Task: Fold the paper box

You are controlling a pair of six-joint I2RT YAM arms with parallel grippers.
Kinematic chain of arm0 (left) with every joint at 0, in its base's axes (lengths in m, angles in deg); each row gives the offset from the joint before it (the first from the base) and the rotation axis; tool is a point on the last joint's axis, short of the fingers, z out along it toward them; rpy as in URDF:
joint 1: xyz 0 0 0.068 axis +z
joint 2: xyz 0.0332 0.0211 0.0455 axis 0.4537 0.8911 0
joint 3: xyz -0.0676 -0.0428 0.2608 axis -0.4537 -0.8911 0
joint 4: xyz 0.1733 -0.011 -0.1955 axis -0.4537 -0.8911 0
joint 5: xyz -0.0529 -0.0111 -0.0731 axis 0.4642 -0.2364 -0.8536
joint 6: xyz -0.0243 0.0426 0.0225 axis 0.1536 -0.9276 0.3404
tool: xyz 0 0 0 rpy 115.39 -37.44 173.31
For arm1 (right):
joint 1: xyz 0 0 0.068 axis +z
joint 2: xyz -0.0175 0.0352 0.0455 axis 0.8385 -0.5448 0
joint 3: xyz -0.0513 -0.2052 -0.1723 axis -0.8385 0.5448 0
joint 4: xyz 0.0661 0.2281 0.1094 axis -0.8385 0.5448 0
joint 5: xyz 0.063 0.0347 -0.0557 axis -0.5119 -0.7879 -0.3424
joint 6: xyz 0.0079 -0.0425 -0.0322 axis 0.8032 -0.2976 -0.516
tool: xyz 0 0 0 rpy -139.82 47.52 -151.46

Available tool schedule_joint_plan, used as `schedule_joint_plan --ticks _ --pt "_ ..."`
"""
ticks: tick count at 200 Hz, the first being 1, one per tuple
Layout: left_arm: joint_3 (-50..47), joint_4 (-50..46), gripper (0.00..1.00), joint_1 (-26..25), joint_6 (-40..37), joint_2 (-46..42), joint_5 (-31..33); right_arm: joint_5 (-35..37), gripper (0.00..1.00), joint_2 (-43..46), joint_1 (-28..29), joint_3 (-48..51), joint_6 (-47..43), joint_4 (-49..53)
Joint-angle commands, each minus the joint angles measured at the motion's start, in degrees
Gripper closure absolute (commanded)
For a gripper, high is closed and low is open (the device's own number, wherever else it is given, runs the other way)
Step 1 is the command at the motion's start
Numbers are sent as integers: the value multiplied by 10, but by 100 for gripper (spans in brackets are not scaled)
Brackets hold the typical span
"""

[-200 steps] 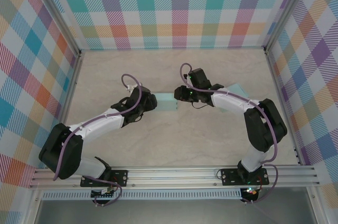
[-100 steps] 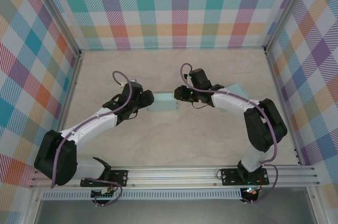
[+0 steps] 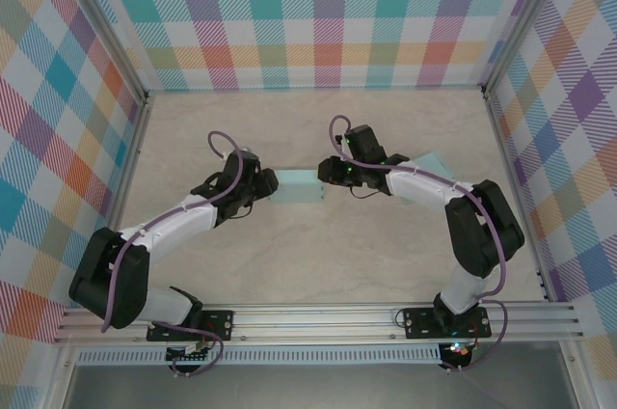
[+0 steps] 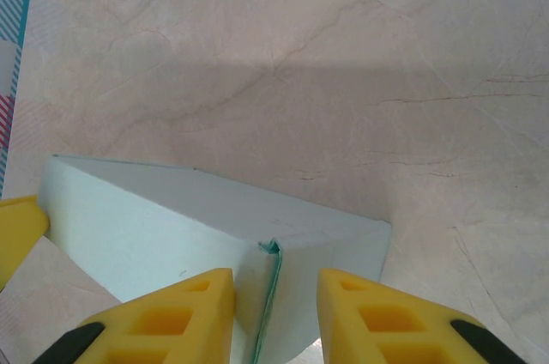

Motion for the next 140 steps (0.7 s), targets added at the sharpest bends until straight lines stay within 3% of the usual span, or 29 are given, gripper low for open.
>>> schedule_joint_plan --ticks 1,18,45,56,74,90,120,140 --pt "-32 -25 59 13 1 10 13 15 69 -18 0 16 -8 69" --pt "-42 -29 66 16 4 0 22 14 69 -19 0 16 -8 69" --pt "-35 -23 65 17 -34 -27 22 12 69 -18 0 14 -9 70" --pt "-30 -1 54 17 -72 -48 4 12 69 -17 0 12 -11 73" --pt "-27 54 22 16 -176 -88 -54 13 69 -15 0 7 -14 77" --pt "-24 89 2 16 -300 -115 -107 14 69 -13 0 3 -16 80" --pt "11 43 0 15 -525 -101 -165 12 69 -14 0 -1 -16 83" --pt "45 -12 0 15 -611 -73 -188 12 69 -14 0 -4 -17 85"
